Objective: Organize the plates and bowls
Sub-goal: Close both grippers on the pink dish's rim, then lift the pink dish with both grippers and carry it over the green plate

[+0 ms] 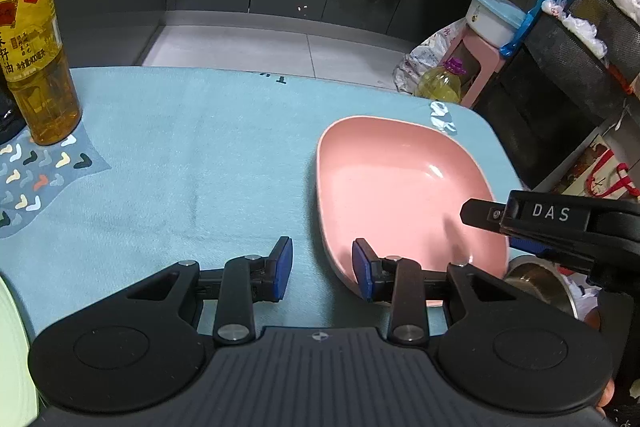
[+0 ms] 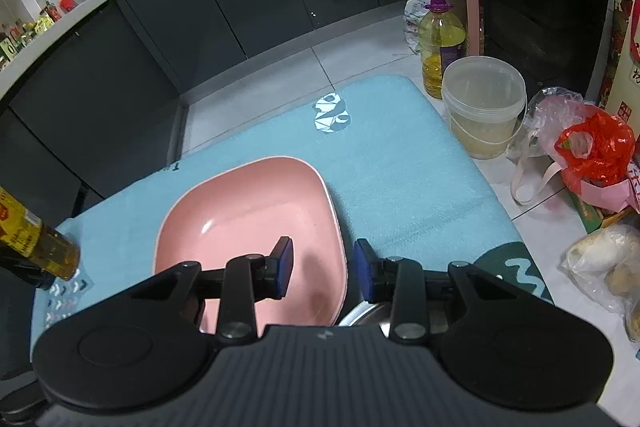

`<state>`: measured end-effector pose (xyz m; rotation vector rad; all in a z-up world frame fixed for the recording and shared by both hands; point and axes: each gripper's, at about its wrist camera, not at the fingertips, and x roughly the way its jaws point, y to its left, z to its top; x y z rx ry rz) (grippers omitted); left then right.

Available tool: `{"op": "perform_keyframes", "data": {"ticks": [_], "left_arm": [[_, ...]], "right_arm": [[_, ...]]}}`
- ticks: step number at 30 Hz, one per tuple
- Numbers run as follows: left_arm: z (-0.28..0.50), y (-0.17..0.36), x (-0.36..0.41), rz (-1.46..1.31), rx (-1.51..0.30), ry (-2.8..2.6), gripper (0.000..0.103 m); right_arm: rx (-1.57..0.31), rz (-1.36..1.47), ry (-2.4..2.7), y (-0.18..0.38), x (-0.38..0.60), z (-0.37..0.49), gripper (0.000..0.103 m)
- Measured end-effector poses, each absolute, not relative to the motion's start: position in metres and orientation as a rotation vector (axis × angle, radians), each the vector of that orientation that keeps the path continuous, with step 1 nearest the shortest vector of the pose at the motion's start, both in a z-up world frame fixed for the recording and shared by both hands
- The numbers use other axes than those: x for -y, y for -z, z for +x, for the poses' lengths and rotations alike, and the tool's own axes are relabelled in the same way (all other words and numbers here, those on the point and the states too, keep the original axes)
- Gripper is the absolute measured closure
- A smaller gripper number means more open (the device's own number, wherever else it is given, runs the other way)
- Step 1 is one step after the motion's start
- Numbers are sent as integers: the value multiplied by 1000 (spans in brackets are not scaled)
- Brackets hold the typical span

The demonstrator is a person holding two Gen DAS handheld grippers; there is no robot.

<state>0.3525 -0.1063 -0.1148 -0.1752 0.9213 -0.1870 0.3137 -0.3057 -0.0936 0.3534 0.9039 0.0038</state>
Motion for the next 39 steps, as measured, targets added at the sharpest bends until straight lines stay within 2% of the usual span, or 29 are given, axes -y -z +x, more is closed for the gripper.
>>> {"op": "perform_keyframes", "data": {"ticks": [4,6,7,8,10,25,39], "left_arm": [[356,119,107,-182,-926,201,74],[357,121,107,-186,-926,221,78],[357,121,107,-187,-921,239,86],[356,120,108,-184,-918,249,86],[353,119,110,-159,-912,238,87],[334,102,97,-119,-910,219,86],[285,65,43,-172,-827,160,86]], "right_arm": [[-913,338,-4,99,306,318,68],[-925,337,-7,103,307,319,73],[-930,335,-10,103,307,320,80],[-935,333,-15,104,306,321,84],[-930,317,-13,103,305,320,85],[-882,309,-51,79,292,300,85],[-854,283,-146,49,254,259,85]]}}
